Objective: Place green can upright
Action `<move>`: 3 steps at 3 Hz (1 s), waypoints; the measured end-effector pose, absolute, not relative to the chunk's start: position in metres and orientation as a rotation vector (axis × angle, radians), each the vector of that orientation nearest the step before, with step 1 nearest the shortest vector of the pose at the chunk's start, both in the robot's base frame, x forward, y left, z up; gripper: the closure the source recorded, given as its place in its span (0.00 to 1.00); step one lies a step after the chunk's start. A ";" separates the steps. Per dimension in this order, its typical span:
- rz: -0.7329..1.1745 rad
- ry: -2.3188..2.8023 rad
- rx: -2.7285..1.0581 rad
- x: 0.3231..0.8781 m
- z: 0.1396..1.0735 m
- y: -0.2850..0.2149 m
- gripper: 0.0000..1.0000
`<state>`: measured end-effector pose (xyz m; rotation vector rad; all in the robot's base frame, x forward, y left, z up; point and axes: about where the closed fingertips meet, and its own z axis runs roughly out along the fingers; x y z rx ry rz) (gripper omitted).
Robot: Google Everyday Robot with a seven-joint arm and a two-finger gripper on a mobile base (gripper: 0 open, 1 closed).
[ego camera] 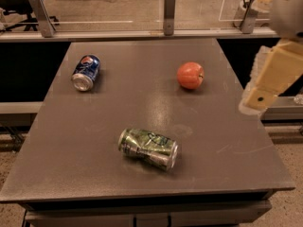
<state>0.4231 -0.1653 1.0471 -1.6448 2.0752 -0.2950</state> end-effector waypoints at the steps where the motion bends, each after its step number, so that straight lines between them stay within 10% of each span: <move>1: -0.270 2.179 -1.657 0.437 1.006 -0.132 0.00; 3: -0.195 2.373 -1.783 0.454 0.921 -0.063 0.00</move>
Offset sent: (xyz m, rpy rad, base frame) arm 0.0489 0.1050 -0.1483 -0.1163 0.3365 -0.0764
